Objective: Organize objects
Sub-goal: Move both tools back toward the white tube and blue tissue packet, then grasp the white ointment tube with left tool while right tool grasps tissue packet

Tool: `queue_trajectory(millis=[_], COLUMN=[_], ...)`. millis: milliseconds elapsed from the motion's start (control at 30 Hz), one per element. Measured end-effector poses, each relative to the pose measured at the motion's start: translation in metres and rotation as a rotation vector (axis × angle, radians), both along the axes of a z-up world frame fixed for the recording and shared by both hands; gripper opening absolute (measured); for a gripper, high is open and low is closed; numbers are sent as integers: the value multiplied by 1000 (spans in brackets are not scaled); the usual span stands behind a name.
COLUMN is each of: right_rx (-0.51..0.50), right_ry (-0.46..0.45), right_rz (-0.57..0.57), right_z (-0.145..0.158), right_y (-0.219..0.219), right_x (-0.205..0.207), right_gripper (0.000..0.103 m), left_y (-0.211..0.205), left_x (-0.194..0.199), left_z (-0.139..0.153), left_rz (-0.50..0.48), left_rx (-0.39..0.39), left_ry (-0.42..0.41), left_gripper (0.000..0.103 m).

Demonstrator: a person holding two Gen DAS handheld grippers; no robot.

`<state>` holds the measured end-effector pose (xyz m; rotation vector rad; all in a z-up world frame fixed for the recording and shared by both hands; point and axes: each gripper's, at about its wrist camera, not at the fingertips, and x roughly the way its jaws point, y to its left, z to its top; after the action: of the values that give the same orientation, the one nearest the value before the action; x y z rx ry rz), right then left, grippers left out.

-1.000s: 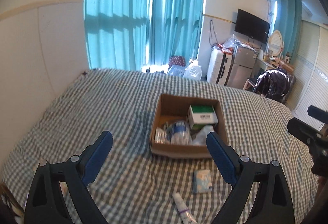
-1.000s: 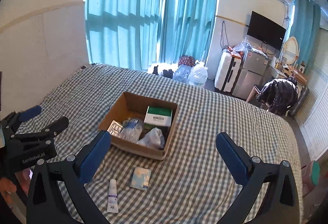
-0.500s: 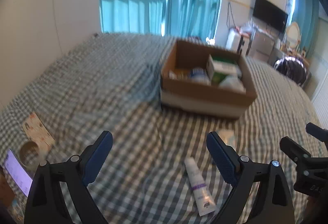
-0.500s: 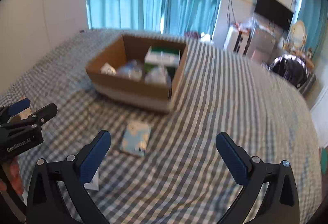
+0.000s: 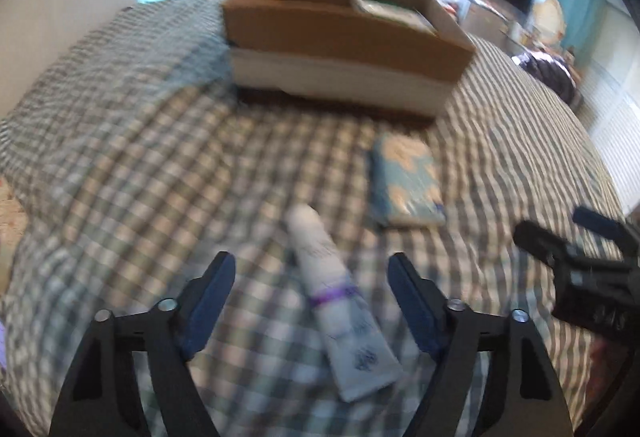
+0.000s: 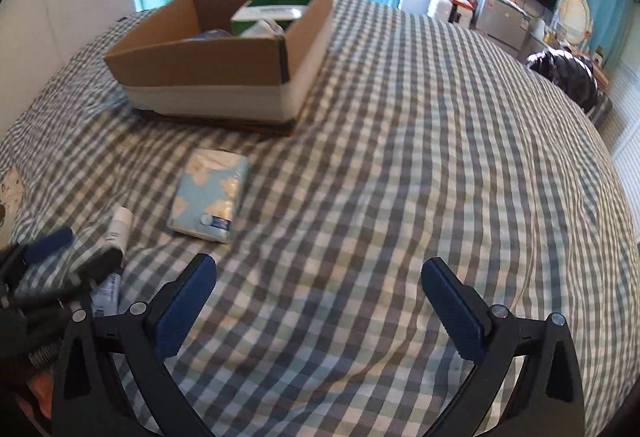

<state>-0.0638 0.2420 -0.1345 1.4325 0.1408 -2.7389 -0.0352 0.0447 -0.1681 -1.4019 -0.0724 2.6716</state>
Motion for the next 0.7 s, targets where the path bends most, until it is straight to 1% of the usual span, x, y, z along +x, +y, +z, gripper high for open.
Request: queue_trajectory(millis=[33, 67, 133, 200, 233, 267, 333, 400, 500, 600, 700], right_rx=[-5, -10, -11, -2, -1, -2, -9, -16, -26, -38, -49], right_ry=[-3, -6, -10, -7, -8, -7, -10, -6, -5, -9, -28], right_rz=[-8, -14, -20, -17, -12, -10, -2, 7, 21, 39, 54], right_z=[-1, -2, -2, -1, -1, -1, 0, 1, 3, 2, -4], right_y=[2, 2, 2, -1, -3, -4, -9, -14, -21, -31, -40], right_x=[0, 1, 0, 0, 0, 0, -2, -6, -11, -20, -31], right_gripper=[103, 103, 103, 103, 103, 103, 103, 103, 103, 103, 103], left_y=[5, 10, 17, 18, 17, 15, 10, 1, -12, -26, -37], left_x=[1, 3, 5, 8, 8, 8, 8, 9, 3, -5, -14], left_z=[-4, -9, -16, -16, -14, -11, -5, 1, 13, 20, 21], left_rz=[-22, -43, -72, -91, -96, -102, -101, -93, -77, -55, -33], left_rx=[1, 0, -8, -19, -13, -1, 9, 1, 7, -15, -31], left_ry=[-14, -30, -34, -20, -17, -19, -15, -5, 13, 20, 7], left_gripper=[64, 53, 41, 34, 29, 27, 26, 26, 26, 26, 26])
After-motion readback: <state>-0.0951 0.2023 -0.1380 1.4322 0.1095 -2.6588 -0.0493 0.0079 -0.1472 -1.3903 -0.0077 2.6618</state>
